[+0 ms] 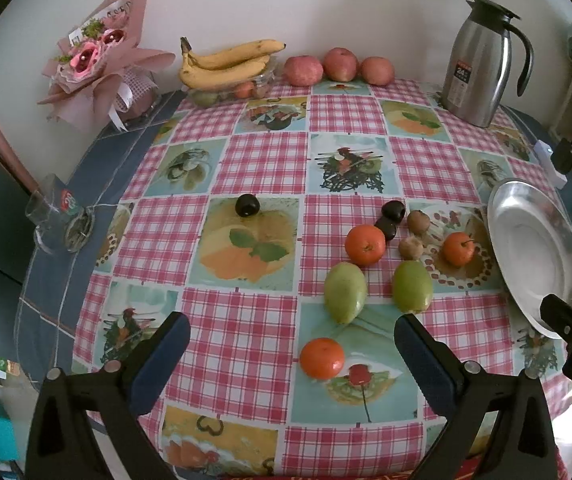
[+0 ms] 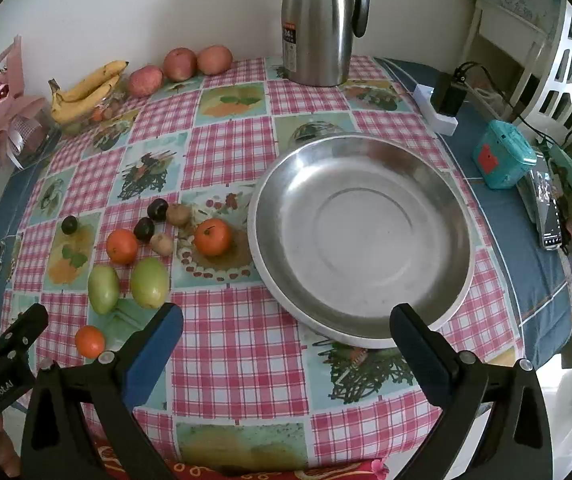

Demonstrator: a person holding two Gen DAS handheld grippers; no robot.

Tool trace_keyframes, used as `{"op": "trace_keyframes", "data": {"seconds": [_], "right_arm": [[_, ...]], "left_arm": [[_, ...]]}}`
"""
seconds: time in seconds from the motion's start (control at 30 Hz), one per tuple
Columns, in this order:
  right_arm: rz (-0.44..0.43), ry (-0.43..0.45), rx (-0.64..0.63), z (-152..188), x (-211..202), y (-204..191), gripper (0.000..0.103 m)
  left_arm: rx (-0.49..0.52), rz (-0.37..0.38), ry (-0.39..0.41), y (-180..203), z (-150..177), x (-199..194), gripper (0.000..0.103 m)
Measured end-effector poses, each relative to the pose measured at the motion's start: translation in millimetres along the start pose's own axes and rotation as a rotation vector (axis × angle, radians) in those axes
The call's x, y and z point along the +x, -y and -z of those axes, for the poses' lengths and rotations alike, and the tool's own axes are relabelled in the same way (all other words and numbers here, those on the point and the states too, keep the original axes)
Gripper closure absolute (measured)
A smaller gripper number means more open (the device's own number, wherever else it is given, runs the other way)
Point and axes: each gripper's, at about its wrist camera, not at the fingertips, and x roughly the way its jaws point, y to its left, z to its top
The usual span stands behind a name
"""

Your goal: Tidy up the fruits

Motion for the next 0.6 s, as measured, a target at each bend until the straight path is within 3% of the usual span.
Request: {"op": "trace_keyframes", "data": {"seconds": [0.6], "right_arm": [[0.002,0.002,0.021,0.6,-0.7,1.6,0.000]], "left_arm": [[-0.004,0.006,-0.009,-0.9,-0.7,3.1,0.000]]}}
